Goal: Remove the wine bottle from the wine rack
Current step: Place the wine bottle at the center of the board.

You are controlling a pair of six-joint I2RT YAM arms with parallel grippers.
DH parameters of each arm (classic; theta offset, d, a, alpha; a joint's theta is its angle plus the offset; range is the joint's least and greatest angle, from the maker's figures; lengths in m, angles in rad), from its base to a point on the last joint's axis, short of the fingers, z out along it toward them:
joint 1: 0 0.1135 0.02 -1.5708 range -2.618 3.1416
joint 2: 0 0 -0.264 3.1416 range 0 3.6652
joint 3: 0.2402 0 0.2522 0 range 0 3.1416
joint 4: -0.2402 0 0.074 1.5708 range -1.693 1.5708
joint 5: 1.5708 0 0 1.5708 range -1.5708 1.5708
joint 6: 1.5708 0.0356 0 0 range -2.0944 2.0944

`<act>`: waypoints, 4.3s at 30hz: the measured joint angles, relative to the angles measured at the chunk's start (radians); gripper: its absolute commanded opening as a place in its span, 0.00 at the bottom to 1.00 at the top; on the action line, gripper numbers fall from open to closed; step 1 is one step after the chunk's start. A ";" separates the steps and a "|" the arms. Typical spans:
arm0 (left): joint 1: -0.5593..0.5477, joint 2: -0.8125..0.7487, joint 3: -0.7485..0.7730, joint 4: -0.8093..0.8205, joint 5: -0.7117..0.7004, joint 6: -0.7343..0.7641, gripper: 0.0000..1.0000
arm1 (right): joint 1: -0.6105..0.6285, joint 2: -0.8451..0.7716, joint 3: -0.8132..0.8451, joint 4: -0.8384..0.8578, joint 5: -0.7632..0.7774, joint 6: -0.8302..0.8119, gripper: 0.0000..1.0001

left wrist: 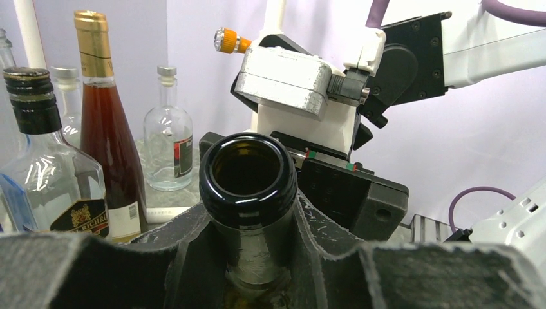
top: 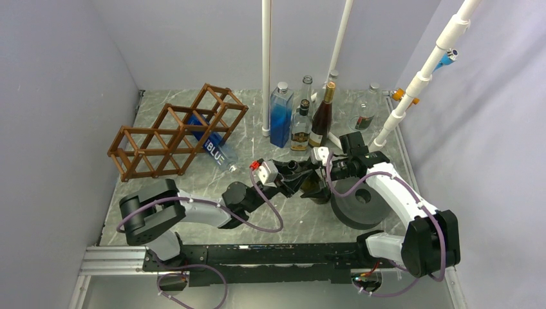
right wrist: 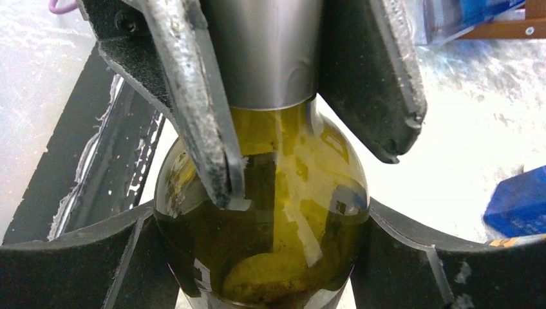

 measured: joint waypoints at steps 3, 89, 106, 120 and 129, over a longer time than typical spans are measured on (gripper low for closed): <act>0.001 -0.037 0.000 -0.046 0.000 0.022 0.00 | 0.003 -0.001 0.000 0.022 -0.021 0.021 0.87; 0.577 0.045 0.388 -0.605 -0.019 0.150 0.00 | -0.151 -0.069 0.002 -0.019 -0.041 -0.006 0.99; 0.593 0.106 0.410 -0.594 -0.027 0.150 0.00 | -0.151 -0.069 0.002 -0.019 -0.041 -0.013 0.99; 0.595 0.109 0.404 -0.528 -0.046 0.126 0.64 | -0.151 -0.069 0.002 -0.020 -0.040 -0.019 0.99; 0.595 0.061 0.390 -0.512 -0.042 0.097 0.74 | -0.151 -0.069 0.002 -0.020 -0.040 -0.020 0.99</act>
